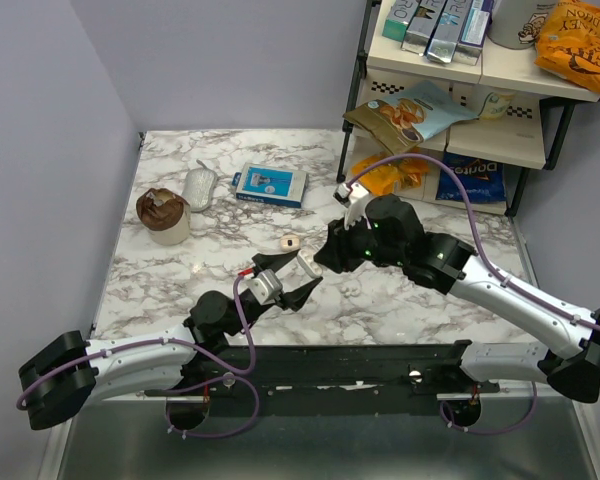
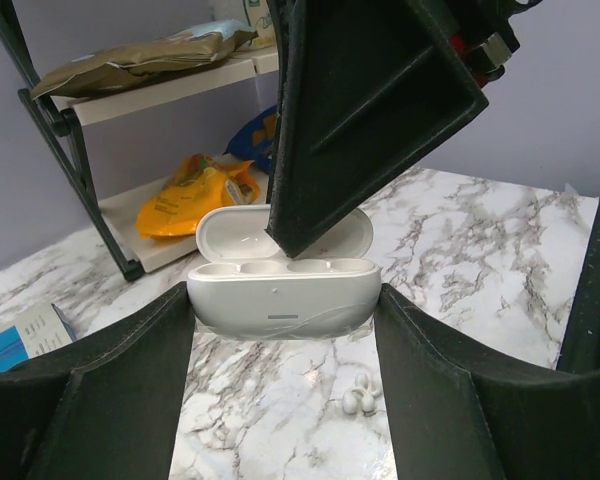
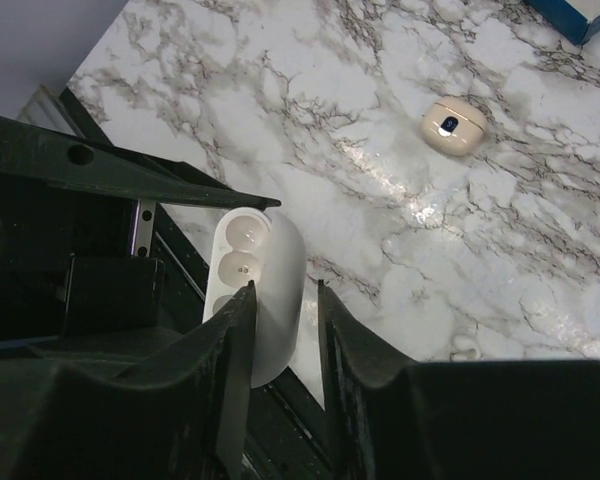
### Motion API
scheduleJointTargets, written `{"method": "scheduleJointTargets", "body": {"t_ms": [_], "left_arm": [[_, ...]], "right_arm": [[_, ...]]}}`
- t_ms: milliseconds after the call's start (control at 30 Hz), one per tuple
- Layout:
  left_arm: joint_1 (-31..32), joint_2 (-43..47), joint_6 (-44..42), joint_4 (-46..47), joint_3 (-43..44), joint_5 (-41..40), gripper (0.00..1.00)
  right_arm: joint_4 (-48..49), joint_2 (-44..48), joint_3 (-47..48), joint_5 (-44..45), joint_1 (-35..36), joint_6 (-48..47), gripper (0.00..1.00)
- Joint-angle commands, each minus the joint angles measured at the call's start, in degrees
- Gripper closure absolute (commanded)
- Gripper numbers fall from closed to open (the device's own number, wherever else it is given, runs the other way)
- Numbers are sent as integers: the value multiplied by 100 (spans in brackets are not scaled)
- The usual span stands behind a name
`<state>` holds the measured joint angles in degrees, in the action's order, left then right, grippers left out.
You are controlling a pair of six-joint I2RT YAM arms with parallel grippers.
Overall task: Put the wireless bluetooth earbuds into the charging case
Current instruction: Adjust the charging case.
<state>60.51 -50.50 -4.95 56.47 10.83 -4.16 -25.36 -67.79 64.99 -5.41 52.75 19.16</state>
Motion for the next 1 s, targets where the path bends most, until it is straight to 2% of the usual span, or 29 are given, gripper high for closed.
{"method": "scheduleJointTargets", "body": {"t_ms": [0,100,133,200,233,300,333,400,433,500,533,667,767,800,867,900,967], "left_arm": [[49,67,-32,207,42,-120,100],[40,32,38,59,138,-251,100],[48,14,64,-38,191,-312,88],[49,14,170,-554,401,-444,70],[40,-3,187,-749,489,-523,53],[48,-39,293,-1127,665,-629,40],[40,-48,328,-1173,692,-769,30],[49,-30,468,-1356,762,-858,21],[40,-30,469,-1410,780,-954,12],[40,-21,695,-1724,929,-1069,7],[22,-21,706,-1823,982,-1069,1],[-4,23,829,-2244,1202,-947,1],[-205,207,1057,-2658,1404,-439,1],[-319,399,1153,-2685,1413,582,1],[-888,532,1713,-2501,1378,1738,1],[-1118,550,2004,-2274,1387,2701,1],[-1802,489,2810,-1905,1387,3708,1]], "right_arm": [[23,-33,-57,-162,-28,-79,64],[32,46,-74,-153,-19,-193,76],[40,73,-74,-153,-28,-237,84],[40,195,-66,-145,-28,-404,90],[32,248,-66,-145,-28,-474,96],[5,380,-22,-118,-28,-641,99],[-47,433,-4,-101,-28,-694,99],[-91,599,57,-66,-28,-861,99],[-91,652,66,-48,-28,-896,99],[-118,758,119,-48,-28,-1080,99],[-170,828,136,-31,-19,-1142,99],[-197,978,154,-144,-19,-1519,99],[-162,1066,67,-329,-11,-1992,99],[-110,1162,-21,-190,-2,-2125,99],[268,1494,-380,-5,7,-2450,99],[382,1610,-495,74,7,-2548,99],[559,1777,-610,67,7,-2776,99]]}}
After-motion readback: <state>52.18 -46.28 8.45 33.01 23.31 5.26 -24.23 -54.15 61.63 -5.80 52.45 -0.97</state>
